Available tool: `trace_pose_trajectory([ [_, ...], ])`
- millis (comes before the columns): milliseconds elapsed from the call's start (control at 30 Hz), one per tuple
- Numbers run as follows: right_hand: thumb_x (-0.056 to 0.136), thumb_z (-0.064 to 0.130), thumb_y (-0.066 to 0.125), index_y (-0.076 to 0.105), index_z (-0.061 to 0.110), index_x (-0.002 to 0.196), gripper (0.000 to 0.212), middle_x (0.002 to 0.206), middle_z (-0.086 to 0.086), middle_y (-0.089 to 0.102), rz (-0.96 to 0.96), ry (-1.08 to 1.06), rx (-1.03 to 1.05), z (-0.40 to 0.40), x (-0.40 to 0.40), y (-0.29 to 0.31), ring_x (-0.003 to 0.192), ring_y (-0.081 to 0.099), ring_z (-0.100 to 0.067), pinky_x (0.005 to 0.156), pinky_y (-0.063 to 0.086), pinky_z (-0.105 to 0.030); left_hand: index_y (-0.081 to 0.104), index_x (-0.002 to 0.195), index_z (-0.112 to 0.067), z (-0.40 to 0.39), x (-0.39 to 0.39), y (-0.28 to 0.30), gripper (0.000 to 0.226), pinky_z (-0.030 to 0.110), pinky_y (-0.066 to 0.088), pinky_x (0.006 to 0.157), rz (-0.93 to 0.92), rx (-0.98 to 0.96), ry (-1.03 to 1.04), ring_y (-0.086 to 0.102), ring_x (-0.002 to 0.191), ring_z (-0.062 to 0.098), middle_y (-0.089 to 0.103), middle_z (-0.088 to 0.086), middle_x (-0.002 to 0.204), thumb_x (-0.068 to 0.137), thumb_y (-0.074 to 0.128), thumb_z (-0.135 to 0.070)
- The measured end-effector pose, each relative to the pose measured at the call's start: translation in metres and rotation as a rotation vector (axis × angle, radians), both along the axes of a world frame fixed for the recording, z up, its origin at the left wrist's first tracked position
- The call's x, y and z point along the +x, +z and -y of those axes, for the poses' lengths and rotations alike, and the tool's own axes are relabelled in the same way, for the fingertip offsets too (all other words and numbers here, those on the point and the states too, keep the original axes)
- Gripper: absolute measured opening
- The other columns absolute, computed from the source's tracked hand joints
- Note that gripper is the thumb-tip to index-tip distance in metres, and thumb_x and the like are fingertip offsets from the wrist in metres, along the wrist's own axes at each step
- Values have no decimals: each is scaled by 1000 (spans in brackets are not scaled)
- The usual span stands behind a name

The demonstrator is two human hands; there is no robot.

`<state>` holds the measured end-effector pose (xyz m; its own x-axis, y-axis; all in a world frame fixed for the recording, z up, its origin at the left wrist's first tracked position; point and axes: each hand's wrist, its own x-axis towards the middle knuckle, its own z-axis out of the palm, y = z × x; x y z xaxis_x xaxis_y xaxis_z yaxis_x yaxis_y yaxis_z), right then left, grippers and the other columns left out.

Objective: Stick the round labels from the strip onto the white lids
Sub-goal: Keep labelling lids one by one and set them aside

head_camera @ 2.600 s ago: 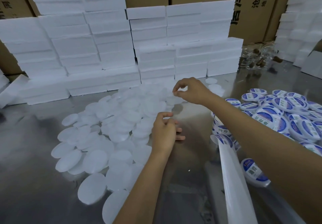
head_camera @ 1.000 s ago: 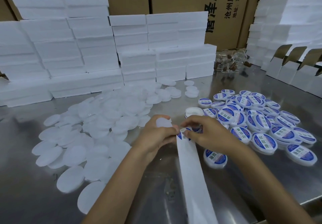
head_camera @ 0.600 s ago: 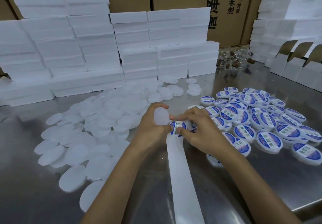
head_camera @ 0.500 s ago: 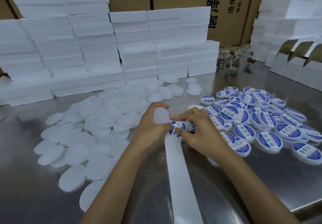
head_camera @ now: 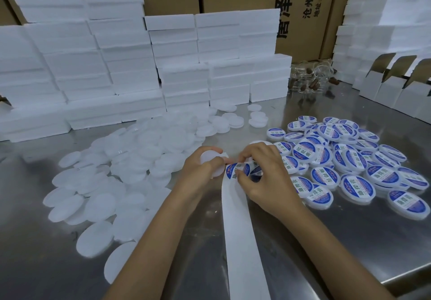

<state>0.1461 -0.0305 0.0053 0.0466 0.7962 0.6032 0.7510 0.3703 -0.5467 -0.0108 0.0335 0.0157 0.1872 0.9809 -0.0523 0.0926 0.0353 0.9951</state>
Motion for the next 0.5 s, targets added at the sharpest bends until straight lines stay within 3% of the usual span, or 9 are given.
trace_pose_trajectory([
  [33, 83, 15, 73, 51, 28, 93, 27, 101, 15, 52, -23, 19, 8, 1, -2, 1, 99, 44, -6, 85, 41, -23, 65, 104, -34, 1, 1, -1, 26, 37, 60, 89, -8, -18, 5, 69, 102, 20, 70, -1, 110, 81, 79, -35],
  [133, 81, 21, 65, 49, 29, 89, 20, 94, 16, 53, -159, 38, -4, 6, -7, 4, 96, 50, -8, 78, 46, -21, 59, 102, -38, 3, 6, 8, 21, 13, 49, 63, -212, 7, 48, 61, 87, 7, 63, -14, 101, 88, 75, -34],
  [267, 92, 6, 60, 52, 18, 89, 15, 85, 8, 59, -528, 50, 76, 5, -4, 17, 84, 59, -13, 74, 51, -20, 59, 113, -26, 9, 5, 10, 26, 19, 47, 75, -327, 44, 17, 60, 99, 15, 62, -4, 115, 91, 73, -26],
  [333, 94, -1, 57, 51, 14, 91, 17, 86, -2, 60, -701, 83, 86, 0, -2, 31, 79, 60, -19, 72, 53, -25, 63, 110, -23, 11, 4, 10, 22, 25, 55, 71, -158, 33, 24, 66, 91, 18, 68, 3, 108, 90, 73, -23],
  [400, 92, -6, 58, 52, 12, 92, 19, 89, -10, 61, -825, 127, 64, -9, -3, 46, 76, 62, -15, 67, 53, -21, 64, 102, -21, 11, 4, 18, 7, 30, 57, 59, 45, -42, 89, 66, 73, 21, 72, 10, 98, 96, 66, -23],
  [500, 87, -6, 63, 57, 7, 98, 18, 93, -7, 66, -870, 180, -4, -24, -15, 60, 72, 66, -6, 63, 53, -18, 63, 108, -14, 1, -1, 23, 29, 33, 53, 58, 290, -156, 126, 65, 78, 30, 71, 19, 107, 106, 46, -38],
])
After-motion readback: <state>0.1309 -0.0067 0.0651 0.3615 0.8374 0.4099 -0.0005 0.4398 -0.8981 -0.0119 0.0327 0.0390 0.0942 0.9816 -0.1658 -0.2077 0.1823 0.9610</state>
